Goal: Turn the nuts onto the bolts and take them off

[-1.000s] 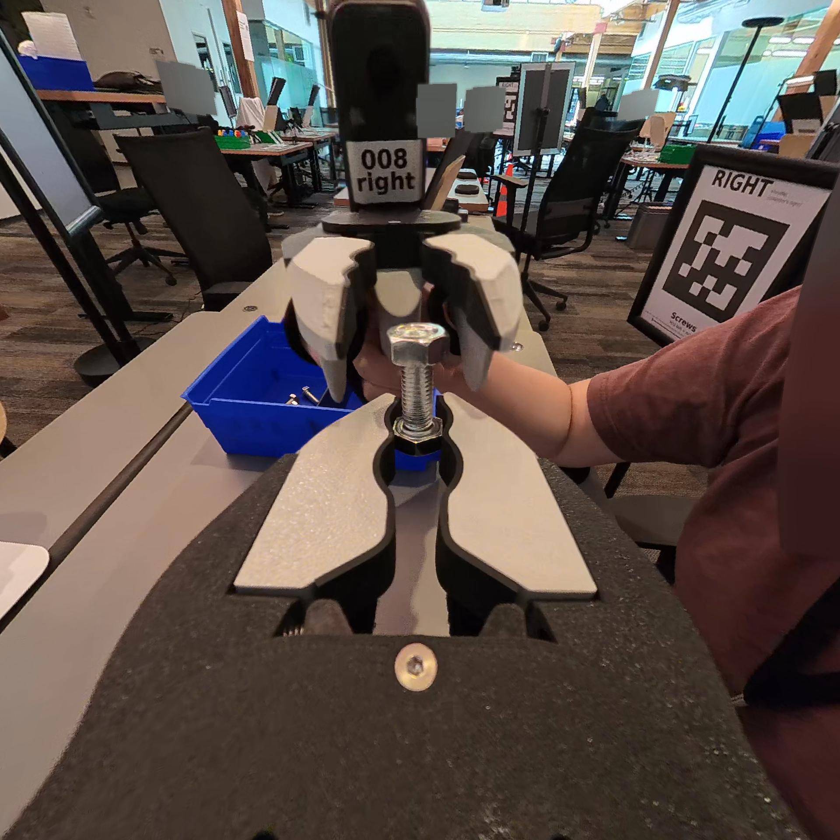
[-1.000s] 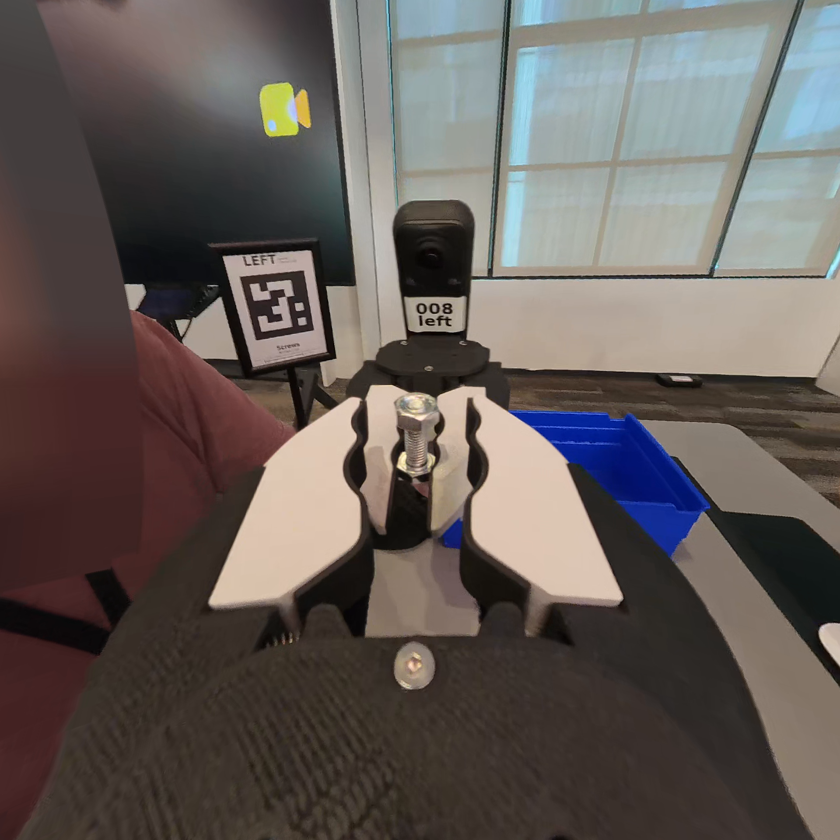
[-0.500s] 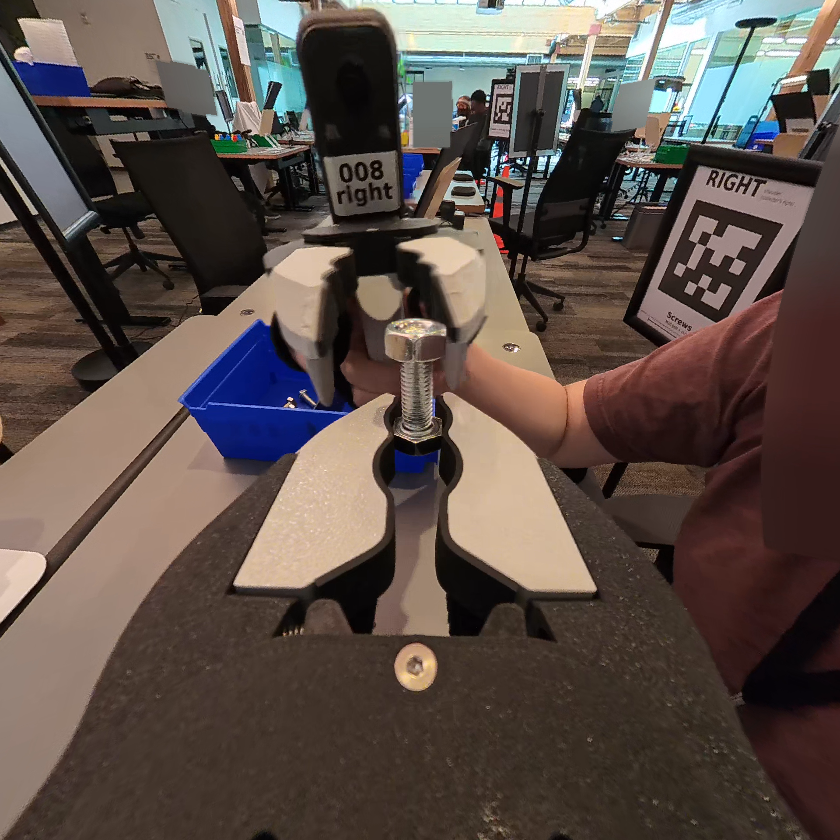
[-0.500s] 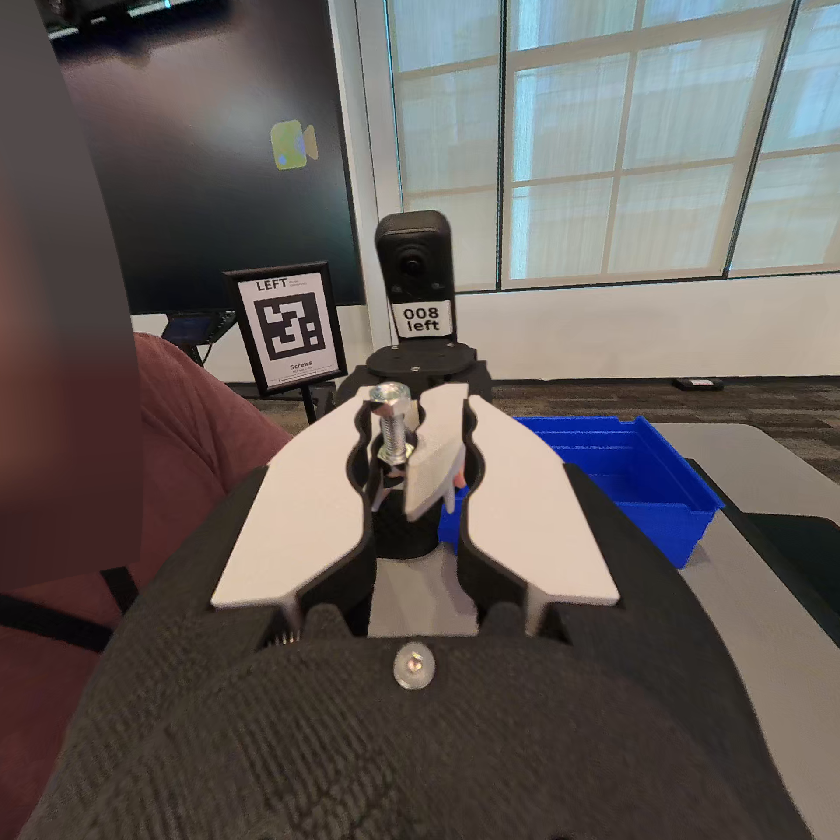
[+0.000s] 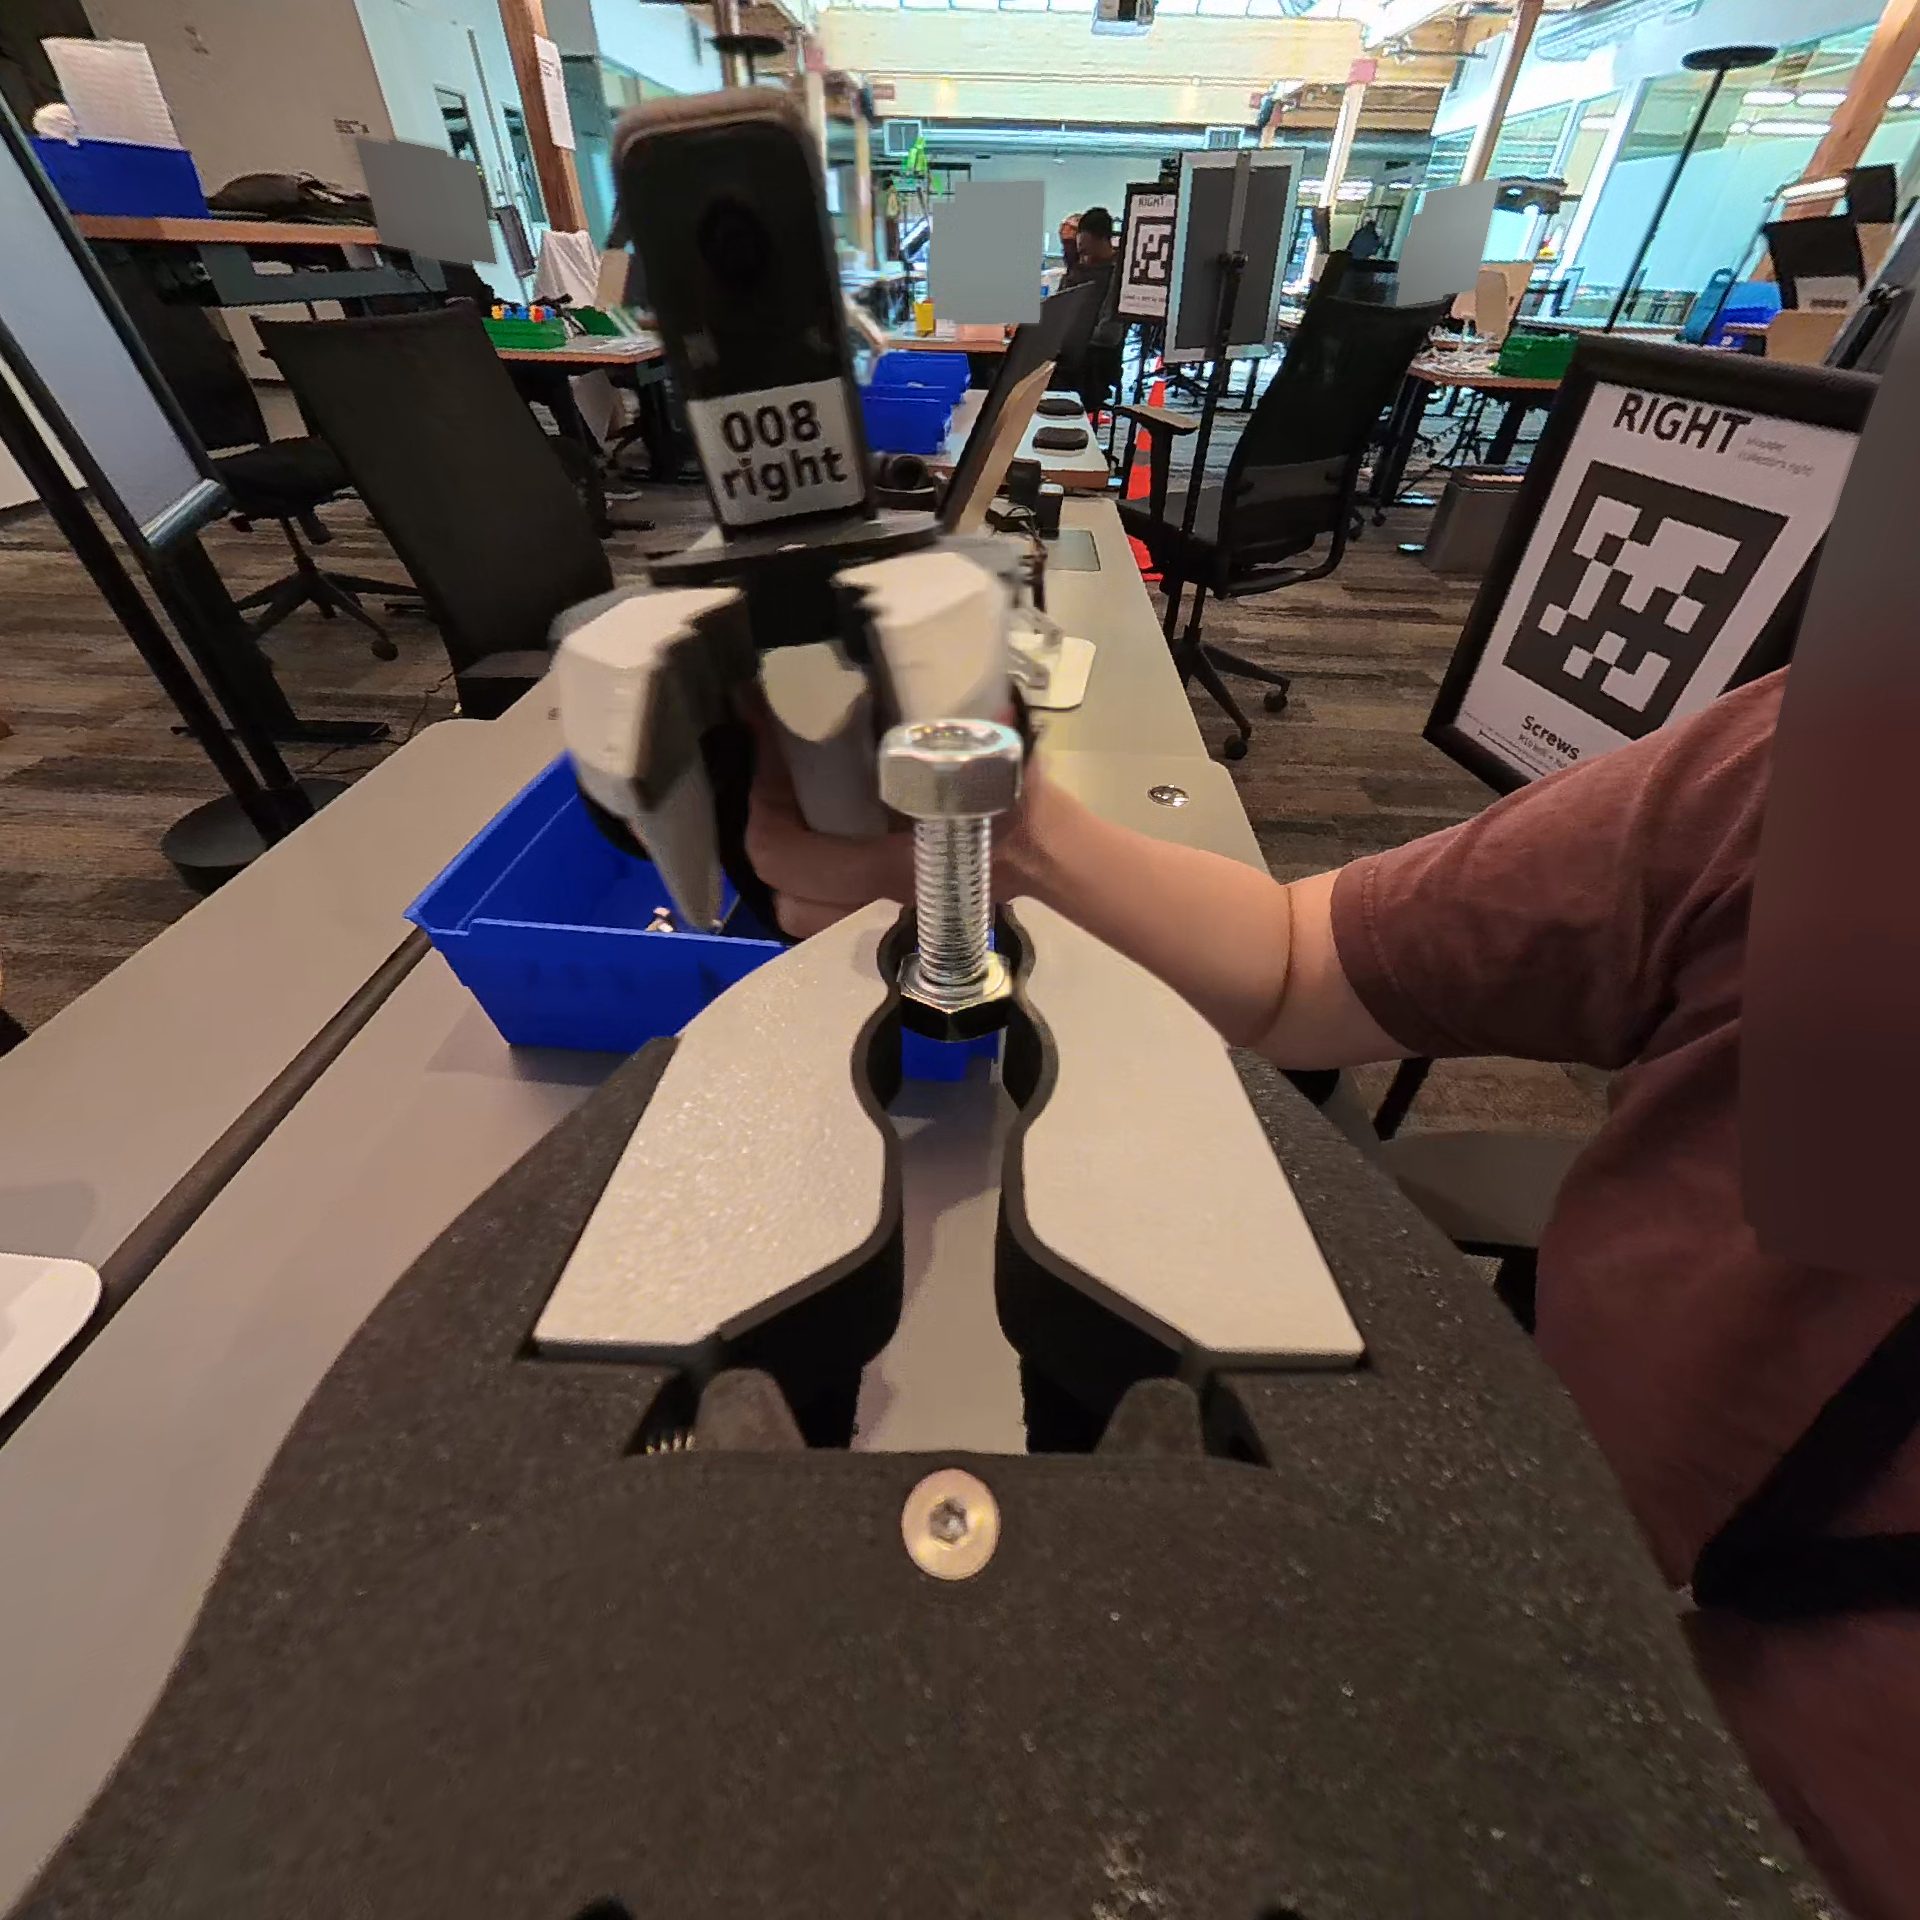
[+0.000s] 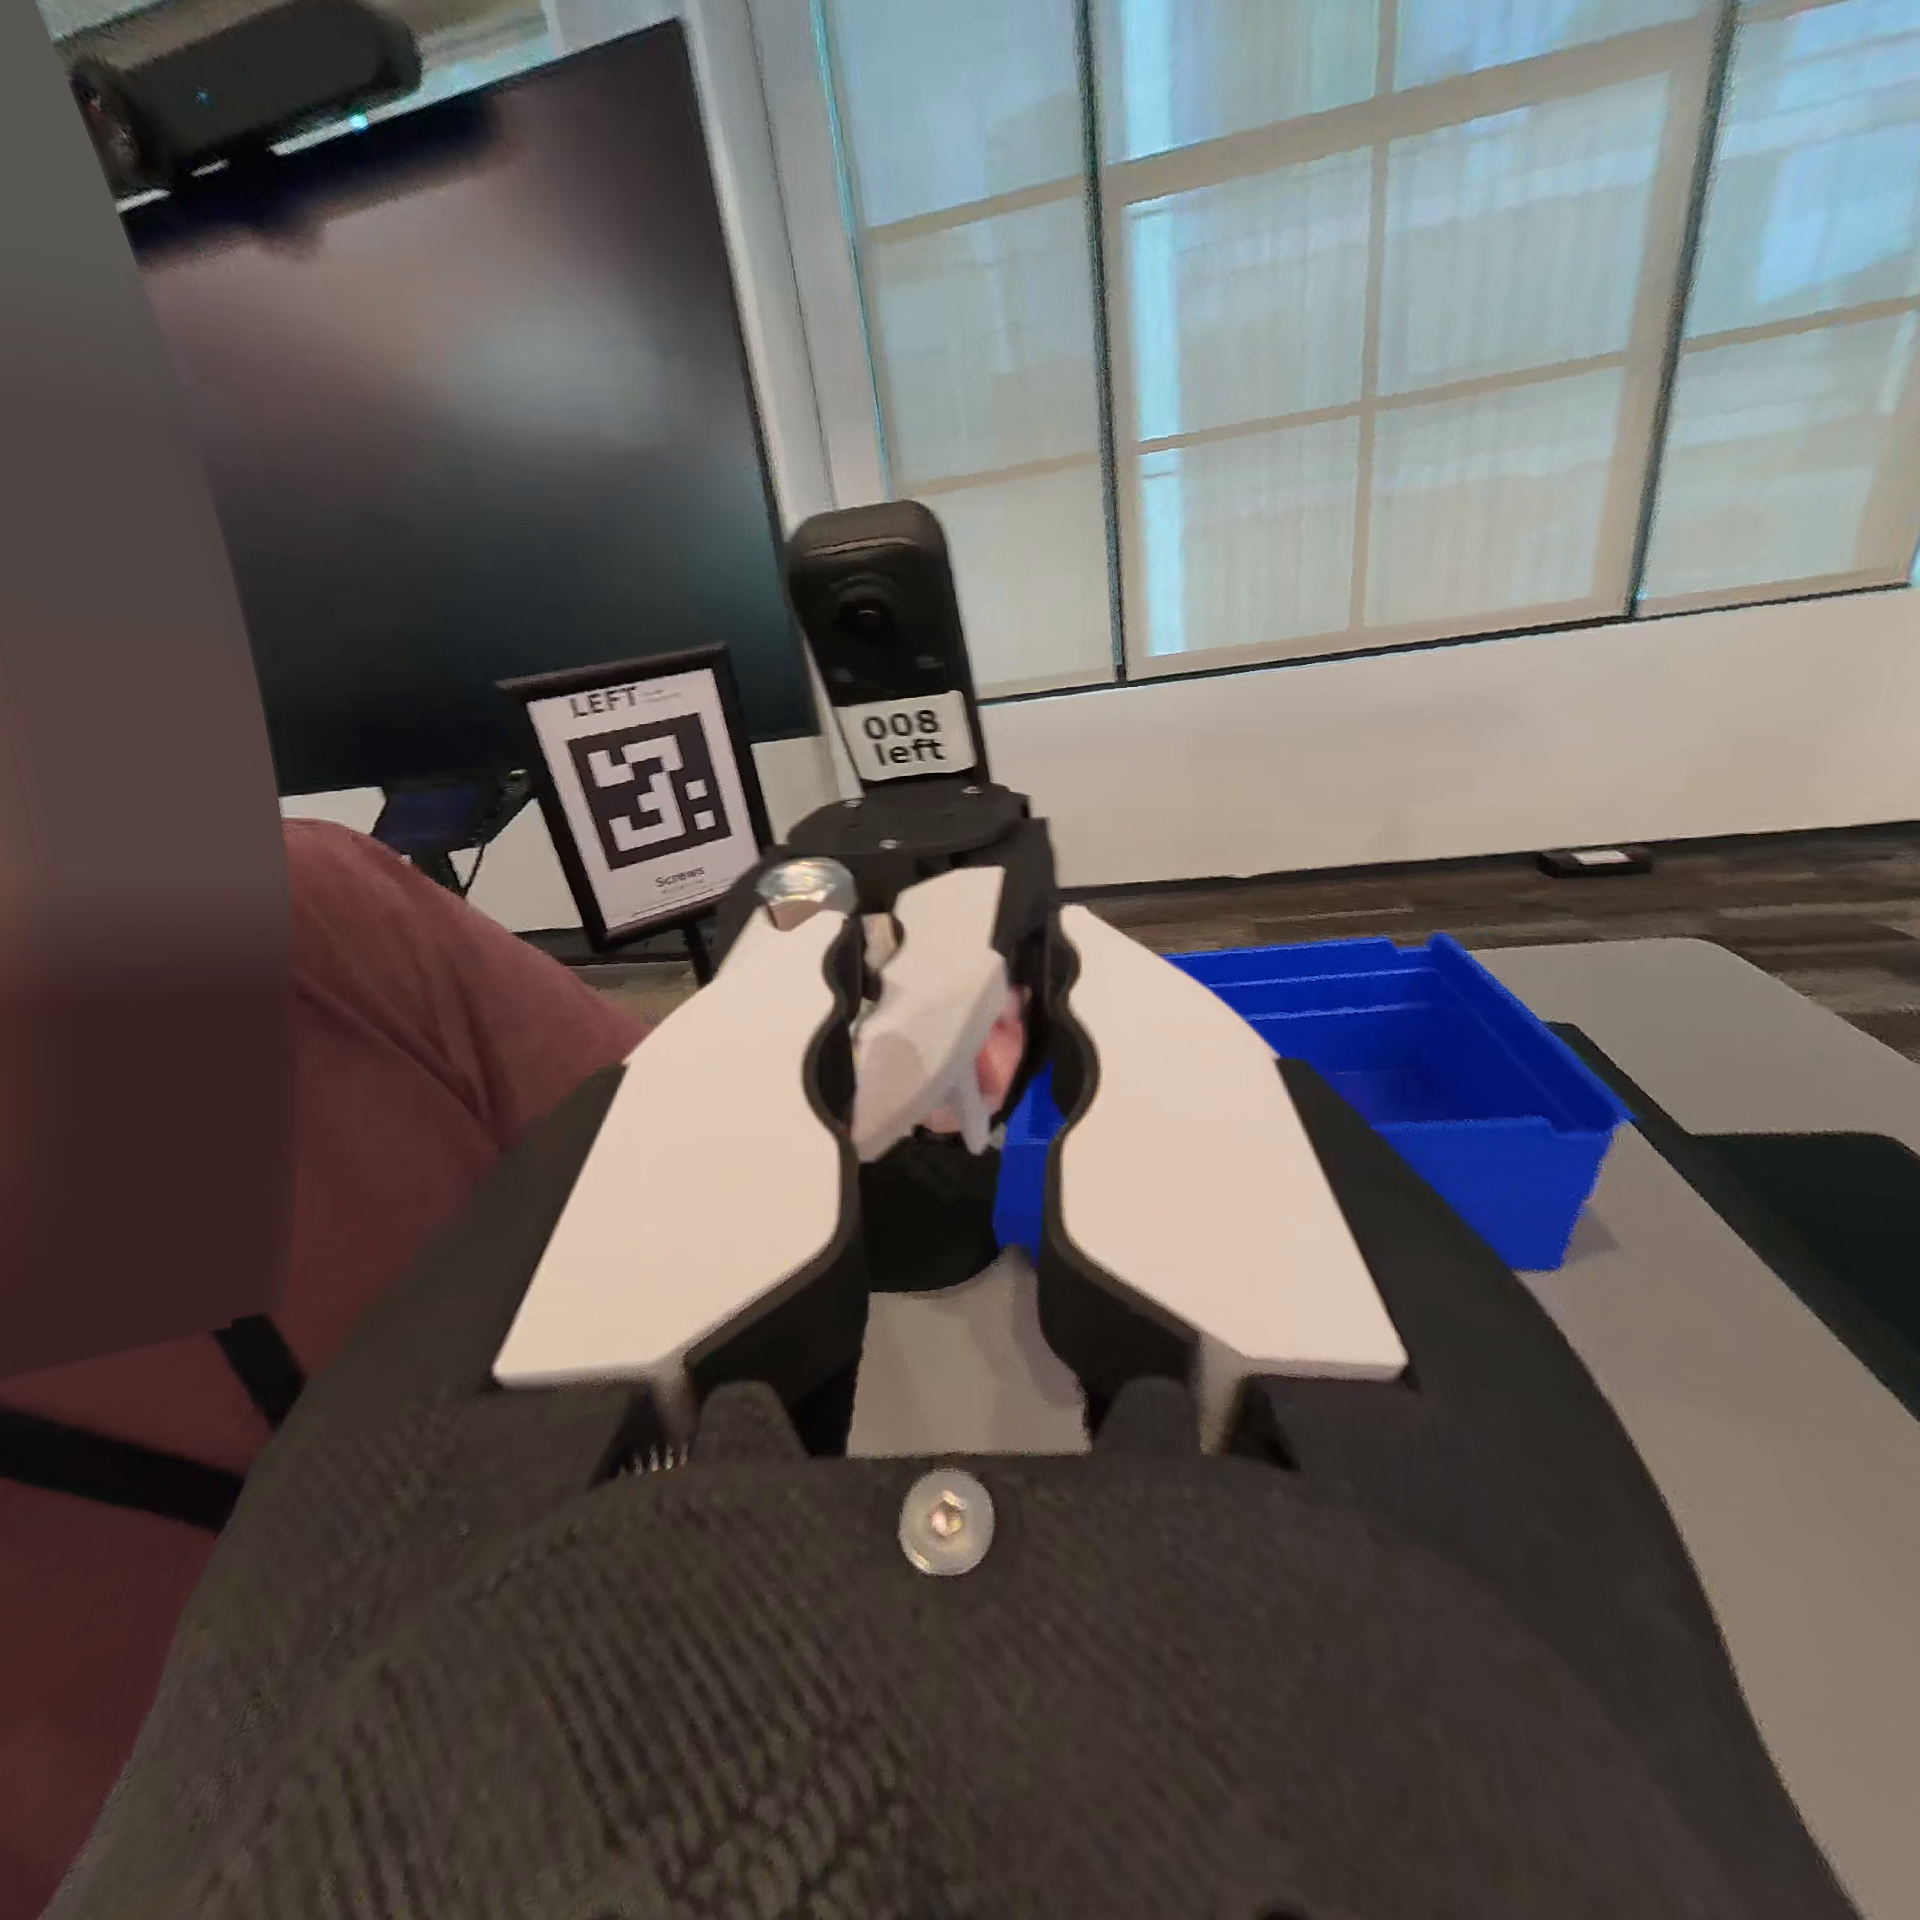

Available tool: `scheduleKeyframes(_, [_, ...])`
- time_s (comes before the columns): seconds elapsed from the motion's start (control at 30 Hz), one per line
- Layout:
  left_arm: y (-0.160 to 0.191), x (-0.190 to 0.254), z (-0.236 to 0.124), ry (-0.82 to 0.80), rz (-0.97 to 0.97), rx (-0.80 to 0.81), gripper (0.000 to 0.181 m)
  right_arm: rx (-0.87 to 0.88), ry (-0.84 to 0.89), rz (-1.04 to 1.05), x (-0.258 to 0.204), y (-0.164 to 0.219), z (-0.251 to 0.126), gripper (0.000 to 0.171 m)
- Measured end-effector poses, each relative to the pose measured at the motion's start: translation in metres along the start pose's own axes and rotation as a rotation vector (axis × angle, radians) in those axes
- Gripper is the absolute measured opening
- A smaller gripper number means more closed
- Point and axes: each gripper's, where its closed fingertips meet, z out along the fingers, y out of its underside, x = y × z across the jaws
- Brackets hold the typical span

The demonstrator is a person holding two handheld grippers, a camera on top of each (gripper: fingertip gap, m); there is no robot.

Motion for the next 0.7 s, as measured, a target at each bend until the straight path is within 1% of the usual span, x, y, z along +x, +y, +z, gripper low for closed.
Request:
scheduleKeyframes(0.07, [0.0,0.0,-0.001,0.0,0.0,-0.001,0.014,-0.014,0.005,-0.005,0.002,0.001,-0.003,0.034])
scheduleKeyframes(0.27, [0.001,-0.001,0.0,-0.001,0.0,-0.005,0.014,-0.017,-0.067,-0.058,-0.026,-0.002,0.01,0.039])
scheduleKeyframes(0.4, [0.0,0.001,0.0,0.001,0.005,-0.005,0.014,-0.024,-0.022,-0.058,-0.015,0.0,0.008,0.039])
scheduleKeyframes(0.47, [-0.001,0.001,-0.001,-0.003,0.005,0.0,0.014,-0.002,0.002,-0.026,-0.004,-0.002,0.001,0.033])
scheduleKeyframes(0.5, [-0.002,0.001,-0.001,0.004,0.001,0.002,0.014,0.005,0.013,-0.015,0.0,-0.003,-0.002,0.033])
scheduleKeyframes(0.6, [-0.001,0.0,-0.002,-0.006,0.004,-0.002,0.014,0.004,-0.018,-0.02,-0.007,-0.006,-0.004,0.035])
scheduleKeyframes(0.7, [0.0,0.0,-0.001,0.0,-0.002,-0.001,0.014,-0.026,-0.044,-0.069,-0.021,-0.003,0.005,0.039])
